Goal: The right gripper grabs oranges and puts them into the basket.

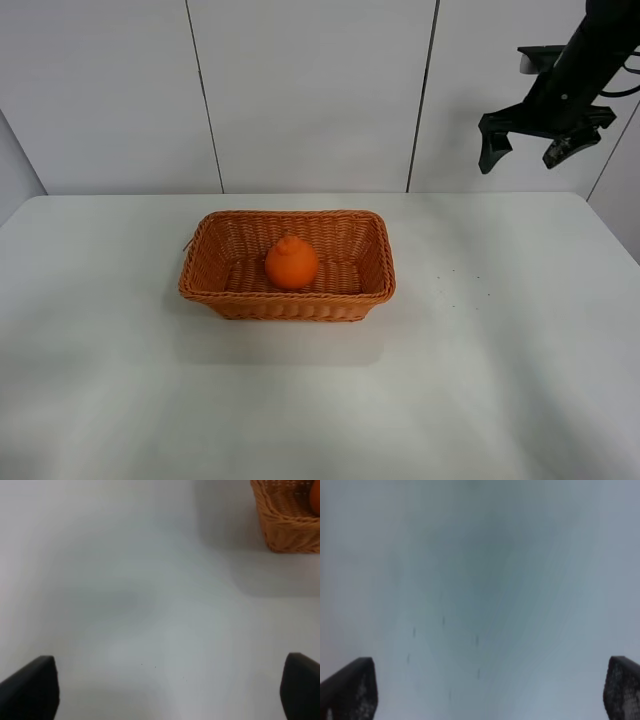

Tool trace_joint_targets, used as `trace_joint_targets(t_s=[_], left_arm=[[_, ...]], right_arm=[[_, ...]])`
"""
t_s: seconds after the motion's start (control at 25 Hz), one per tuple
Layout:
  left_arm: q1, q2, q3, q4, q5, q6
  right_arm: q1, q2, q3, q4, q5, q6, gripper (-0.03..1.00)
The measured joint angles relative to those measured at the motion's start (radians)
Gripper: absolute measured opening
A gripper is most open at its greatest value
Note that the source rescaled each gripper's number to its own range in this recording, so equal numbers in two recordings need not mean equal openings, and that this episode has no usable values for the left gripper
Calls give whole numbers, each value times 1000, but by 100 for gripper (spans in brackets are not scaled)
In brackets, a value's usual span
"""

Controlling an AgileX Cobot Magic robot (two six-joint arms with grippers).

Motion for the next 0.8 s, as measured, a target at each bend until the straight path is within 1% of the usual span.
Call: trace_joint_targets(t_s=[0.08, 0.32, 0.56, 0.64, 0.8], left_arm=[[0, 0, 0, 0, 0, 0], [0, 0, 0, 0, 0, 0], [0, 0, 0, 0, 0, 0], [0, 0, 0, 0, 0, 0], [0, 0, 0, 0, 0, 0]], right_arm=[[0, -88, 132, 0, -1, 10, 100], [0, -408, 592, 23, 0, 26, 100], [0, -806, 982, 30, -4, 35, 100], [0, -945, 1090, 30, -41, 37, 100], [0, -1258, 1237, 20, -143, 37, 100]])
